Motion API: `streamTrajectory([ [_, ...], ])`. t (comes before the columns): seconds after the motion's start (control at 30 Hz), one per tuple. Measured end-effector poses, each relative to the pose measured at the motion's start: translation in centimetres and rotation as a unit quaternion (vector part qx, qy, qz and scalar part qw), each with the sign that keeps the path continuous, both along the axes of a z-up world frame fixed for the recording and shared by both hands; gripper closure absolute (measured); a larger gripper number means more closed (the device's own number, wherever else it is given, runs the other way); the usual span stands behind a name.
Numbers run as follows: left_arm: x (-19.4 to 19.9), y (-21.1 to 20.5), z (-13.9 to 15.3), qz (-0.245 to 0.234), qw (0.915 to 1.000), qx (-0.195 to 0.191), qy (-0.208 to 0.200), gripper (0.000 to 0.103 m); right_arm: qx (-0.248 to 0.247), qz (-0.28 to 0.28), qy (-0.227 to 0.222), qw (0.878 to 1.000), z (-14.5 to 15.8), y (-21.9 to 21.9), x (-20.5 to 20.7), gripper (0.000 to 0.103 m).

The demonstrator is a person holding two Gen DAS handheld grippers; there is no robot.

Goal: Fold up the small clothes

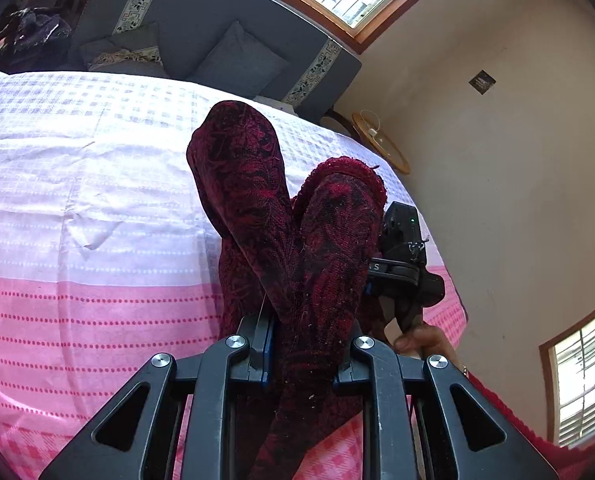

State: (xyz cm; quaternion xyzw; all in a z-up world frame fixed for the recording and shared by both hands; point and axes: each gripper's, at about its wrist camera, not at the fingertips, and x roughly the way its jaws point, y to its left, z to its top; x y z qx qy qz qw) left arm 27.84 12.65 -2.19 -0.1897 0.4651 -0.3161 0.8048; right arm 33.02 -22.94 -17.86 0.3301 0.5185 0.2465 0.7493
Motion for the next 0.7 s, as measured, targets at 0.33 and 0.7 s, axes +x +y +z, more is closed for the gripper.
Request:
streamTrajectory([
  [0.33, 1.6, -6.9, 3.4, 0.01, 0.9984, -0.037, 0.042, 0.083, 0.07, -0.021, -0.03, 0.997, 1.4, -2.4, -2.6, 0.092],
  [0.7, 2.9, -17.4, 0.8, 0.017, 0.9929, -0.082, 0.085, 0.083, 0.077, -0.089, -0.074, 0.99, 3.1, -12.2, -8.6, 0.084],
])
